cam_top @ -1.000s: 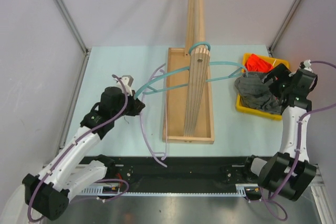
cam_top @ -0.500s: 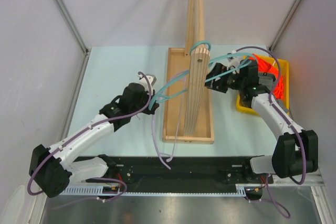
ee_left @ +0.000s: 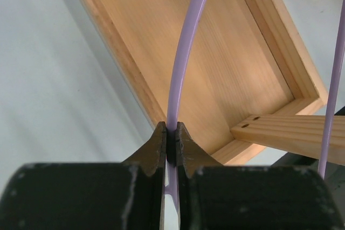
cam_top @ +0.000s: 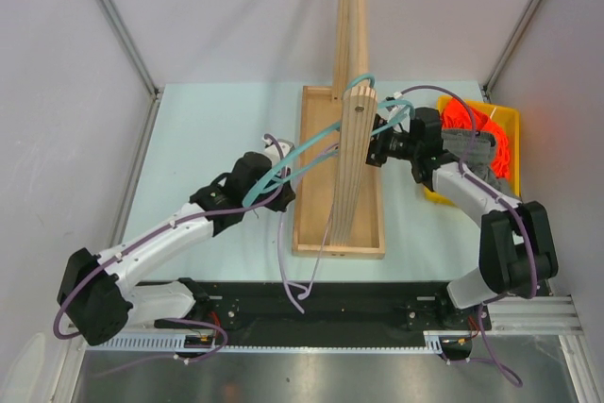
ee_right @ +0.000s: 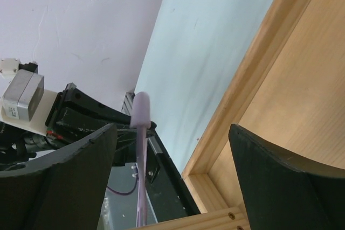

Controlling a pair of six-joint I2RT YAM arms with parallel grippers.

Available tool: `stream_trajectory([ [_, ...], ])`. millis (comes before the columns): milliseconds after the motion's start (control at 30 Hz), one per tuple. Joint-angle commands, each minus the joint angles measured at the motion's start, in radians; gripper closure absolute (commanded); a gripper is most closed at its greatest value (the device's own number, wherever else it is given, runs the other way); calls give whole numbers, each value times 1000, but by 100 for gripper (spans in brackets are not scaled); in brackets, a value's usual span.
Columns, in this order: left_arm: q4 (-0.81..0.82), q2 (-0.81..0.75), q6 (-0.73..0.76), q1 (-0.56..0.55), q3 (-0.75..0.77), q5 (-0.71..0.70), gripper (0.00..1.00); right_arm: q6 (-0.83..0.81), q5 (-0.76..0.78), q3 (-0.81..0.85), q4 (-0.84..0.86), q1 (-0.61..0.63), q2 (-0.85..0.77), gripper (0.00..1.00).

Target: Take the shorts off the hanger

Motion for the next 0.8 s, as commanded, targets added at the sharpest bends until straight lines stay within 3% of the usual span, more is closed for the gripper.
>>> stream_trajectory([
  [0,64,-12,17,-11,11,66,100,42,-31,-1,92,5,27,15],
  [133,67,-8,28,-21,11,100,100,44,-16,-2,102,10,44,25],
  [167,66,-5,29,-26,13,103,100,44,-13,-2,105,10,46,38],
  [200,64,-3,31,-27,14,105,100,48,-13,-2,108,10,52,44],
  [567,69,-3,46,-63,22,115,100,53,-19,-7,135,31,95,50],
  [633,70,-8,43,-66,19,115,100,55,-4,-10,142,34,96,59],
  [667,70,-11,42,-69,17,115,100,56,2,-15,146,33,96,69],
  [733,73,-17,36,-70,13,117,100,73,10,-21,171,34,101,76],
  [767,73,-17,34,-72,11,118,100,79,13,-24,181,36,99,86],
])
